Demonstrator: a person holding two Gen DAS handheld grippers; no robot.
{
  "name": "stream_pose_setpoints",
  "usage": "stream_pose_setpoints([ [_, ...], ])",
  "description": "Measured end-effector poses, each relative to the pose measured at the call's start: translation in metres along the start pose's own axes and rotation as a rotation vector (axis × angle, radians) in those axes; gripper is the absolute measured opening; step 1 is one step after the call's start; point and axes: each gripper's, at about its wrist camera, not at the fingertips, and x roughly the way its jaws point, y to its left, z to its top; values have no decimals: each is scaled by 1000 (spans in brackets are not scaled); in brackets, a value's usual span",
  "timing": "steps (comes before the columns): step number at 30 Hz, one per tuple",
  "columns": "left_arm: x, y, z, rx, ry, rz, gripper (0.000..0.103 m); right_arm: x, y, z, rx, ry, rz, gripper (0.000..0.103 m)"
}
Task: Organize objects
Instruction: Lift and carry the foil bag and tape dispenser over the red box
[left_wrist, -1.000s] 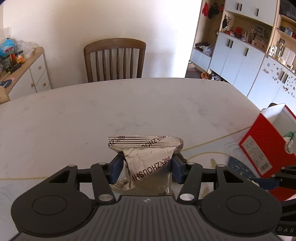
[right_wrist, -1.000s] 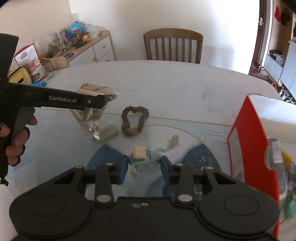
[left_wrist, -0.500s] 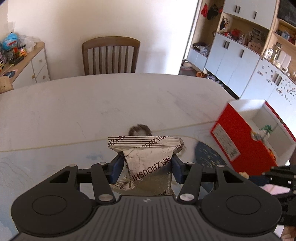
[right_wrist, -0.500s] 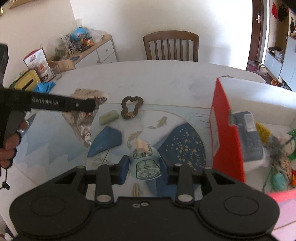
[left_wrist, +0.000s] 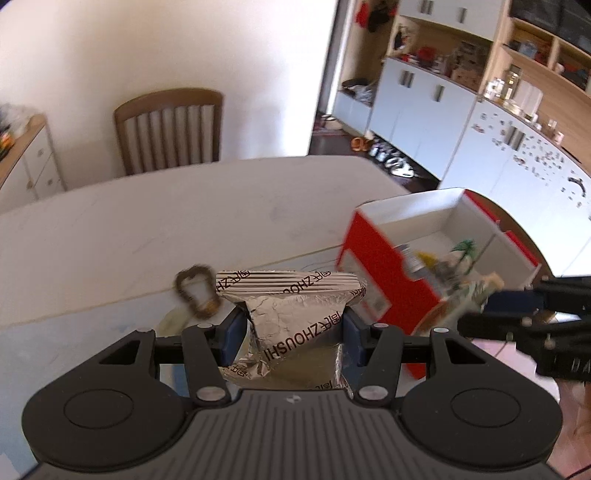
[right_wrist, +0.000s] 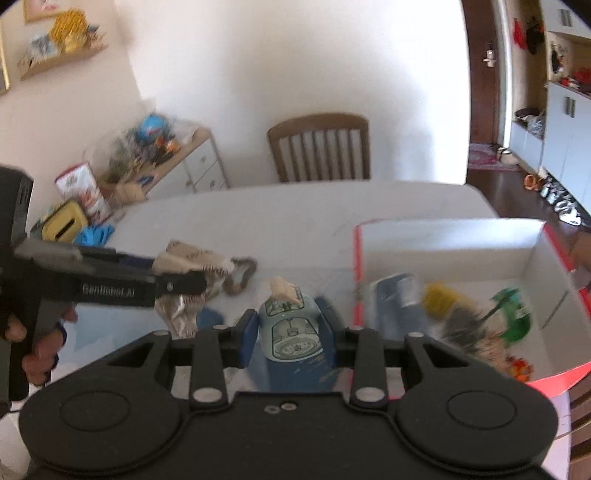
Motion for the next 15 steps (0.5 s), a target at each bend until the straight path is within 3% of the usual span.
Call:
stream_pose_setpoints([
  [6, 11, -46, 17, 52, -12, -42, 54, -22, -41, 10, -2, -49, -69, 34],
  [15, 44, -121, 42, 124, -9, -86, 54, -31, -107, 4, 20, -49, -163, 34],
])
